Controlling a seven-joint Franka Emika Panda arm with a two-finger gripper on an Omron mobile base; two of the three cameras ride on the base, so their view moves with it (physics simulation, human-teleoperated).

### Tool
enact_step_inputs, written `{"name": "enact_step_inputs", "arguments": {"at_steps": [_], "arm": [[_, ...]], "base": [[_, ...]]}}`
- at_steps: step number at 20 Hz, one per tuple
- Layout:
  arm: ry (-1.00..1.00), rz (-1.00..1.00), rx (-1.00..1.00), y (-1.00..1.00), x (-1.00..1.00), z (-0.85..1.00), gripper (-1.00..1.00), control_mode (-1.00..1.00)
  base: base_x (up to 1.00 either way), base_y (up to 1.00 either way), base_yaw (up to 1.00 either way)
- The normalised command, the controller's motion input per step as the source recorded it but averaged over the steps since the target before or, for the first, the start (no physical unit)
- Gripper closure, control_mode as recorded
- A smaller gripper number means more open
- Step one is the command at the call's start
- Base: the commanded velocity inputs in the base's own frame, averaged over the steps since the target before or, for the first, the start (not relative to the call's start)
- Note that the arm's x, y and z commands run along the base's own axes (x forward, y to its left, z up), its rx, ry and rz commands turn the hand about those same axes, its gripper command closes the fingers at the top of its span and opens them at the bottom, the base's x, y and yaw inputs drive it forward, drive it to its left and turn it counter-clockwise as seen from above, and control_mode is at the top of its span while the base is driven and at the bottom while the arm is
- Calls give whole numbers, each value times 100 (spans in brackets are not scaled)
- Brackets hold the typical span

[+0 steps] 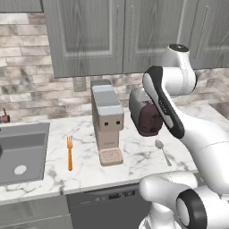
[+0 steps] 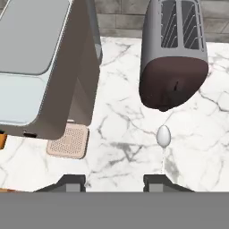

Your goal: Take the fork and place it on the left side of the plate. Then take the spoon and place it on the right side of the plate. Make sure they're directly next to the plate.

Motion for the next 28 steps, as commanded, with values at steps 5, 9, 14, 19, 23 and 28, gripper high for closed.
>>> {"name": "enact_step_inputs", "arguments": {"at_steps": [5, 9, 14, 19, 23, 28], "arm": [[4, 0, 0, 0, -10, -41, -100, -100], [17, 0, 2, -13, -51, -100, -100, -100], [13, 0, 3, -50, -59, -96, -100, -100], [12, 0, 0, -69, -7, -55, -100, -100], [14, 0, 0, -45, 29, -41, -100, -100], [16, 0, -4, -16, 48, -47, -100, -100]], "base": [[0, 0, 0], [0, 0, 0], [0, 0, 0], [0, 0, 0], [0, 0, 0], [0, 0, 0]]}}
